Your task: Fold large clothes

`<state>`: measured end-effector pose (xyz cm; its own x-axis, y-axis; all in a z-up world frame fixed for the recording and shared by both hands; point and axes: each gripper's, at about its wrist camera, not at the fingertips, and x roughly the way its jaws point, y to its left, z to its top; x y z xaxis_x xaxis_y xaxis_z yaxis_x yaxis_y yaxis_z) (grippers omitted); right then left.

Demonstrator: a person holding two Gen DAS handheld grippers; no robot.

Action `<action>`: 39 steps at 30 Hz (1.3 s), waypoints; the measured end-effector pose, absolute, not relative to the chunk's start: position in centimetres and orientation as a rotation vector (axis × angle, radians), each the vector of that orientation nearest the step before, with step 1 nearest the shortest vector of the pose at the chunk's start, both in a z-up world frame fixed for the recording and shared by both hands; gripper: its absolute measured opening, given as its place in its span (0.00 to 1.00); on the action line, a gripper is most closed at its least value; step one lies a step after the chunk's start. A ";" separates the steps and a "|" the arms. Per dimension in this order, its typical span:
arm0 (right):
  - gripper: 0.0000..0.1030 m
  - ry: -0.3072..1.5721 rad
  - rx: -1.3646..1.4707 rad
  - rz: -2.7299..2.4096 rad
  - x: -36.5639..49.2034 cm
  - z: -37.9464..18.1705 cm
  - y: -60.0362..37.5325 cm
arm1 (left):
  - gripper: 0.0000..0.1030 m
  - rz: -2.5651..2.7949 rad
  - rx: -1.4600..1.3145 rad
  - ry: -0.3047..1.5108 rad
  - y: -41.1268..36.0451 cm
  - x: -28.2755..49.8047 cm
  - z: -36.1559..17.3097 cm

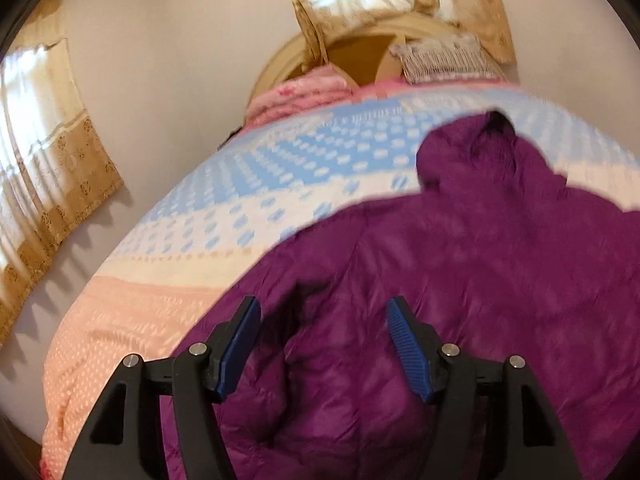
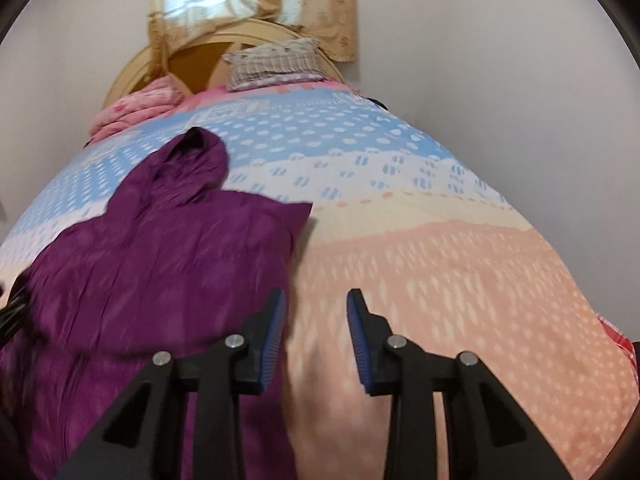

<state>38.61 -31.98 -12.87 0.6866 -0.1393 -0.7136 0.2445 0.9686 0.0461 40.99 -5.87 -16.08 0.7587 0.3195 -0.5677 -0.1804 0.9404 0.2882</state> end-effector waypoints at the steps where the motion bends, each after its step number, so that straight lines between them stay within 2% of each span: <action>1: 0.34 0.794 0.152 -0.229 39.8 -13.5 -31.9 | 0.70 0.268 0.245 0.646 -6.8 41.3 -15.7; 2: 0.34 0.799 0.157 -0.229 40.4 -13.8 -31.7 | 0.75 0.263 0.257 0.647 -7.4 41.7 -15.7; 3: 0.34 0.808 0.149 -0.206 41.5 -14.7 -30.9 | 0.76 0.261 0.274 0.662 -8.0 42.3 -16.0; 7: 0.34 0.862 0.073 -0.129 42.6 -17.0 -28.1 | 0.76 0.329 0.406 0.742 -8.7 44.5 -19.9; 11: 0.36 0.892 -0.022 -0.102 42.3 -18.7 -26.3 | 0.79 0.344 0.396 0.767 -7.2 44.3 -22.6; 15: 0.37 0.909 0.001 -0.099 42.4 -18.5 -27.1 | 0.80 0.344 0.393 0.766 -7.1 44.2 -22.4; 19: 0.37 0.850 0.043 -0.105 40.9 -15.6 -26.8 | 0.80 0.326 0.360 0.765 -6.8 44.1 -22.0; 21: 0.42 0.806 0.021 -0.080 40.0 -14.3 -25.4 | 0.80 0.331 0.364 0.766 -7.0 44.2 -22.3; 23: 0.54 0.799 -0.030 -0.044 39.8 -14.3 -23.5 | 0.80 0.334 0.375 0.770 -7.4 44.3 -22.7; 24: 0.55 0.818 -0.045 -0.030 40.1 -14.9 -22.8 | 0.81 0.331 0.370 0.772 -7.3 44.3 -22.8; 29: 0.54 0.907 -0.059 -0.035 41.5 -19.2 -22.0 | 0.87 0.315 0.310 0.787 -6.4 44.3 -22.8; 39: 0.57 0.906 -0.084 -0.050 41.7 -19.6 -21.7 | 0.90 0.350 0.362 0.777 -7.4 44.5 -23.0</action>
